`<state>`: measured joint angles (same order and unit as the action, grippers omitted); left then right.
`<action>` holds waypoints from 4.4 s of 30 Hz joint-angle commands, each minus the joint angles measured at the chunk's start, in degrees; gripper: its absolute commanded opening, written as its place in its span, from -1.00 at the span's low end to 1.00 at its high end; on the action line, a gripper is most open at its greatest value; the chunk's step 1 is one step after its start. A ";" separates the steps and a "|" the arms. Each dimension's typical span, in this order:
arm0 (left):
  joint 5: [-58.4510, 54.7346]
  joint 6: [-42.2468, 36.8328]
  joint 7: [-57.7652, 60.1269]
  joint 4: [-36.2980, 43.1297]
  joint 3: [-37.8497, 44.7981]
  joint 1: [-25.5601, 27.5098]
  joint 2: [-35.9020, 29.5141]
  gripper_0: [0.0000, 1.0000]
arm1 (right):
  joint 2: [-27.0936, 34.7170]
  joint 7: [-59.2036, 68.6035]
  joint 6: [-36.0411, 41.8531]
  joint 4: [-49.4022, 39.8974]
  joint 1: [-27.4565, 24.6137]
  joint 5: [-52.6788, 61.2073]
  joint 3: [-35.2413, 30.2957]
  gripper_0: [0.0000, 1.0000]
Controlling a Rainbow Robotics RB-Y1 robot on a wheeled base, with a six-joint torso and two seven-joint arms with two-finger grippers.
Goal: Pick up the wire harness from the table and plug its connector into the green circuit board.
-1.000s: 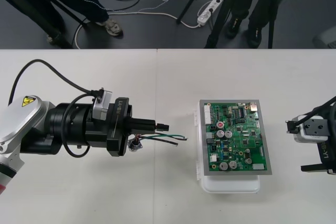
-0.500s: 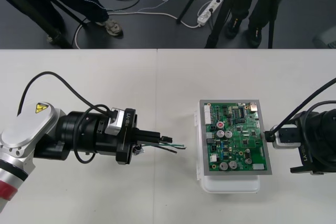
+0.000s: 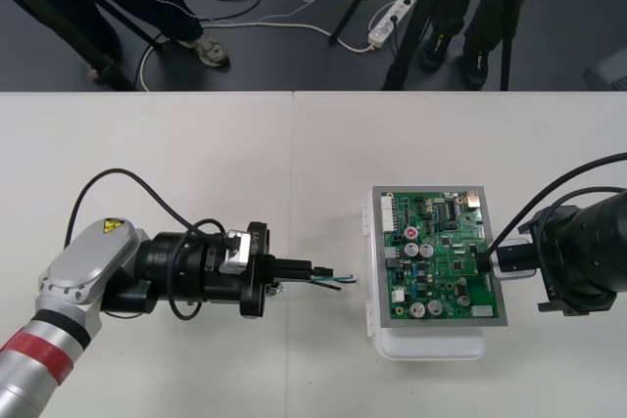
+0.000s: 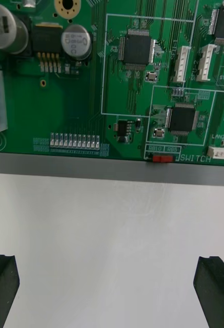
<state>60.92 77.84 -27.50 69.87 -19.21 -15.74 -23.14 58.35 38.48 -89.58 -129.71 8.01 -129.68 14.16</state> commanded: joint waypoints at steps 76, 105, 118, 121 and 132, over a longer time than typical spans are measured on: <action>-0.89 -3.92 -7.31 -10.36 -5.84 -10.98 9.95 -1.00 | -11.33 1.43 -0.42 4.12 1.92 -12.35 5.97 1.00; -1.95 -3.92 -8.45 -10.36 -6.28 -10.98 10.66 -1.00 | -11.33 2.04 -0.42 4.12 1.92 -10.16 5.88 1.00; -1.60 -5.85 -8.45 -10.45 -7.86 -10.98 10.66 -1.00 | -11.33 2.22 -0.42 4.12 1.92 -9.89 5.97 1.00; -1.60 -6.29 -8.45 -10.36 -8.04 -10.98 10.66 -1.00 | -11.33 2.22 -0.42 4.12 1.92 -9.89 5.88 1.00; -1.60 -6.73 -8.36 -10.36 -8.04 -10.98 11.36 -1.00 | -11.33 2.30 -0.42 4.12 1.92 -9.81 5.88 1.00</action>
<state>60.03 73.08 -31.21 58.84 -25.66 -24.56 -14.33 47.59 38.77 -89.81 -124.76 10.38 -140.64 19.42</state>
